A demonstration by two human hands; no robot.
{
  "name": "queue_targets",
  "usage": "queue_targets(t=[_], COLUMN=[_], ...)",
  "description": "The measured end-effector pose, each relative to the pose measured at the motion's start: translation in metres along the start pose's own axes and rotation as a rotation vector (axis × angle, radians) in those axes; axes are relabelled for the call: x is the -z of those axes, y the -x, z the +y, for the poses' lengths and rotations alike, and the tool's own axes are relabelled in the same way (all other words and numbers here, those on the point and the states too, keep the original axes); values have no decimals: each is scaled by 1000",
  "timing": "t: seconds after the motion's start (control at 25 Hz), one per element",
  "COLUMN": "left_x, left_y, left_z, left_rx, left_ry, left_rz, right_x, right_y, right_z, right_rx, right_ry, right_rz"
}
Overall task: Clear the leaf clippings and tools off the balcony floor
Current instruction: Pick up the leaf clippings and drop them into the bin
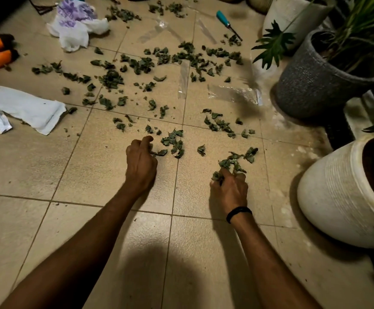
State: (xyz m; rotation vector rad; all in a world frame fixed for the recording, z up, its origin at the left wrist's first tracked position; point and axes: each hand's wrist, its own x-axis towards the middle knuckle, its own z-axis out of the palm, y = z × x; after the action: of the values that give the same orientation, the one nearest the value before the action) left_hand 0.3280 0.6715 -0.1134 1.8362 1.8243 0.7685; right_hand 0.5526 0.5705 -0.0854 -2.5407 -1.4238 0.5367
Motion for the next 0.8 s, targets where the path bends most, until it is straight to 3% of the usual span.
queue_targets(t=[0.16, 0.36, 0.56, 0.68, 0.8], left_x=[-20, -36, -34, -26, -9], left_y=[-2, -5, 2, 12, 19], left_z=[20, 26, 29, 21, 15], left_rx=[-115, -197, -144, -96, -42], left_ry=[-151, -385, -113, -10, 87], left_rz=[-53, -163, -143, -83, -9], right_x=[-3, -5, 0, 7, 8], right_y=[6, 1, -18, -37, -45], right_z=[-3, -9, -22, -33, -50], right_rx=[41, 139, 118, 143, 110], right_ry=[-180, -118, -187, -82, -183], right_rz=[-33, 109, 147, -42, -212])
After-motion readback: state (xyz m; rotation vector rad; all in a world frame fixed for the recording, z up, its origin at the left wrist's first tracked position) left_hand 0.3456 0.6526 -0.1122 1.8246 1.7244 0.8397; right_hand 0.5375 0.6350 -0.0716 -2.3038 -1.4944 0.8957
